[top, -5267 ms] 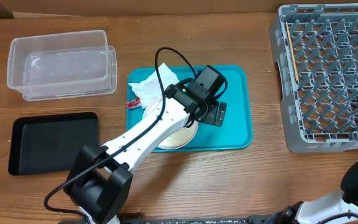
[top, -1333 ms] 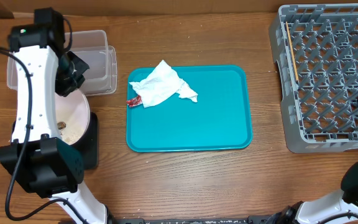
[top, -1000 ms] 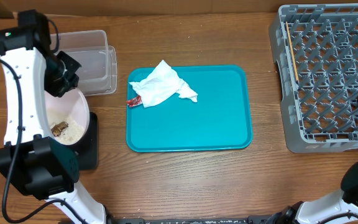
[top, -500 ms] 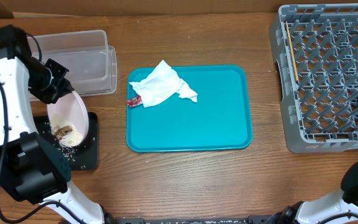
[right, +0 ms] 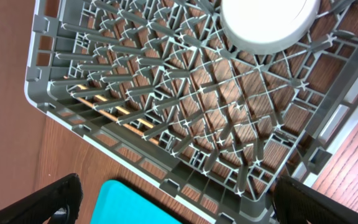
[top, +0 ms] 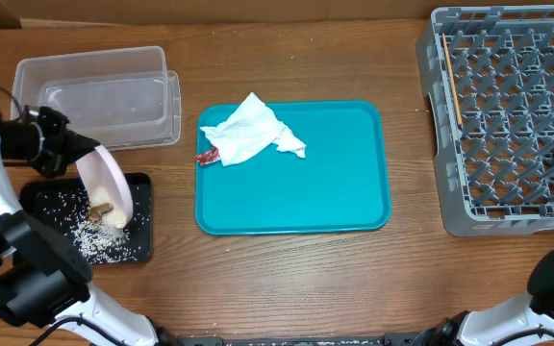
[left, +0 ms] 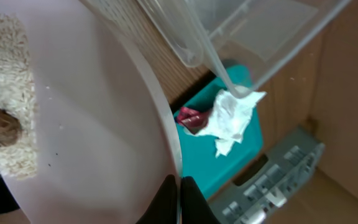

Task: Sort waste into correct bins and load items into the dishwasher
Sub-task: 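Tilt the plate to dump rice and mushroom onto the black tray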

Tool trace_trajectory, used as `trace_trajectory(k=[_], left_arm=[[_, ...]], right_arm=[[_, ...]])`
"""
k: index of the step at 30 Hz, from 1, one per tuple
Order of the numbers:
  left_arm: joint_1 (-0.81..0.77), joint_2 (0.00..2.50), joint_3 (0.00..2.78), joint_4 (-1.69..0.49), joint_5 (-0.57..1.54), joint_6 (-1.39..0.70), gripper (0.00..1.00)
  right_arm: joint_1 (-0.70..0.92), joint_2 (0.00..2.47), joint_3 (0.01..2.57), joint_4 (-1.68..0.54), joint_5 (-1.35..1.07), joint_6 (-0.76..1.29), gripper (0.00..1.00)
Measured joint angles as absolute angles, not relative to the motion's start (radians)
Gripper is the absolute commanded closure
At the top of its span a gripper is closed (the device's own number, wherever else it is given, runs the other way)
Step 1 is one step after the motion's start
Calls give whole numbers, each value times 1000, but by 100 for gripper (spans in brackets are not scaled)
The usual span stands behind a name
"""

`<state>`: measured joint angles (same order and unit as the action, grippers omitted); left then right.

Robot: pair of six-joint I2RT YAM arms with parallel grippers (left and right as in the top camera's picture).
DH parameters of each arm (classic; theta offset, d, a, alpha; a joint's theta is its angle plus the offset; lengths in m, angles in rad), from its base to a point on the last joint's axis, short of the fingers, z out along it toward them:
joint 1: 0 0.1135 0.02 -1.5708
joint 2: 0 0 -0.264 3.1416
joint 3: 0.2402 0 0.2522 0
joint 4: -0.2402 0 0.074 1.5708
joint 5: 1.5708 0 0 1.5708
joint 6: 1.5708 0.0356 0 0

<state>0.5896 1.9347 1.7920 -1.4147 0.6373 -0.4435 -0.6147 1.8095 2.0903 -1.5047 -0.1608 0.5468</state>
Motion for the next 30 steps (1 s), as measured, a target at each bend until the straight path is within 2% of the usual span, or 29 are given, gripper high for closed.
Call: trace_trajectory(k=[11,23,30], left_arm=[[716,1935,1792,-1526,835,-279,96],[865,1935,1792,-1540,981,-145,96],[899,1935,1791,-1612,1047,-70,96]], right_arm=[[-615,1810,2090,-1504,-161,546,0],[-615,1810,2090,-1504,-161,546,0],[-614,1810,2090,-1505,-161,546,0]])
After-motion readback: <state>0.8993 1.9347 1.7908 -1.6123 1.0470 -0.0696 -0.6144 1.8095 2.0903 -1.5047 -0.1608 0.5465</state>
